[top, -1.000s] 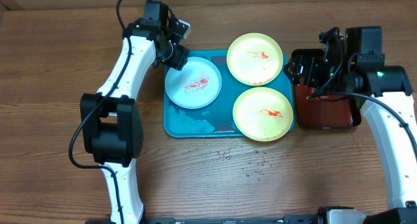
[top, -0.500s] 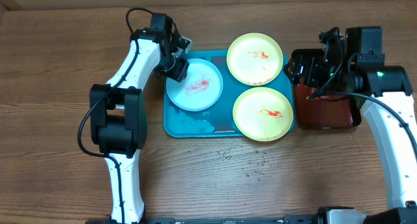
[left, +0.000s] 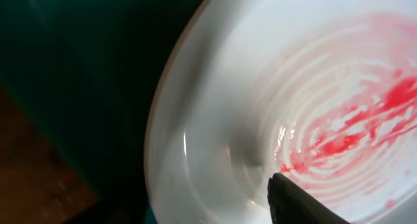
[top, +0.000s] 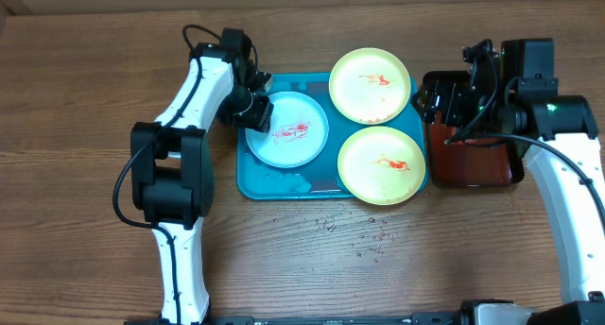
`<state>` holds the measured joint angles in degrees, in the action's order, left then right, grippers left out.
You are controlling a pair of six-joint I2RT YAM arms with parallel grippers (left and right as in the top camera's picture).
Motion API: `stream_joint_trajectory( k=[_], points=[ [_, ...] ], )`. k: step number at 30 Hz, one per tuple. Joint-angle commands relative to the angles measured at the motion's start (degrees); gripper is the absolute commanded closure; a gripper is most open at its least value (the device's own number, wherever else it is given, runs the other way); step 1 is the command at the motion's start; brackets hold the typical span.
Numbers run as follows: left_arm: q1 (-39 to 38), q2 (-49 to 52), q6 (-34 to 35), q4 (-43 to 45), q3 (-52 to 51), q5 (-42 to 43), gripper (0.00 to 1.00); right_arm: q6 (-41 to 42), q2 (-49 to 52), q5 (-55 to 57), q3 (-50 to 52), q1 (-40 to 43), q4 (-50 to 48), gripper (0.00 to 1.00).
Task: Clean dirty plates on tray and stack at the side
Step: 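Grasp the white plate rim with the left gripper, then lower the right gripper into the red tray and grasp the sponge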
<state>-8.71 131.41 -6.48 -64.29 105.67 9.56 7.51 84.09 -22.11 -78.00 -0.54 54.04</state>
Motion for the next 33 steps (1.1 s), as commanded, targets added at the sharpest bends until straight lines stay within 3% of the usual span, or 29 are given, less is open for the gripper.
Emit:
stream_joint_trajectory(
  k=[1, 4, 11, 20, 24, 26, 28, 31, 33],
  points=[
    [-0.3, 0.5, 14.3, -2.3, -0.4, 0.6, 0.48, 0.0, 0.2, -0.3, -1.5, -0.4, -0.1, 0.05],
    [-0.3, 0.5, 18.7, -4.0, -0.4, 0.6, 0.51, 0.0, 0.2, -0.3, -1.5, -0.4, -0.1, 0.05],
    [-0.3, 0.5, 19.0, -2.9, -0.5, 0.2, 0.58, 0.0, 0.2, -0.3, -1.5, -0.4, -0.4, 0.05],
    [-0.3, 0.5, 22.2, -1.0, -0.5, -4.3, 0.74, 0.0, 0.2, -0.2, -1.5, -0.4, -0.8, 0.05],
    [-0.3, 0.5, 22.1, 0.1, -0.5, -4.3, 0.96, 0.0, 0.3, 0.4, -1.5, -0.4, -0.8, 0.05],
    [-0.3, 0.5, 22.1, 0.7, -0.5, -4.3, 0.96, 0.4, 1.2, 3.3, -1.5, -0.4, -0.9, 0.19],
    [-0.3, 0.5, 21.7, 1.1, -0.5, -4.2, 0.96, 6.1, 2.2, 7.9, -1.5, -0.4, -1.0, 0.24],
    [-0.3, 0.5, 21.6, 1.6, -0.5, -4.2, 0.96, 12.2, 4.2, 13.3, -1.6, -0.3, -1.1, 0.42],
    [-0.3, 0.5, 21.5, 1.6, -0.5, -4.0, 0.96, 13.6, 5.1, 13.7, -2.0, 0.2, -1.1, 0.43]
  ],
)
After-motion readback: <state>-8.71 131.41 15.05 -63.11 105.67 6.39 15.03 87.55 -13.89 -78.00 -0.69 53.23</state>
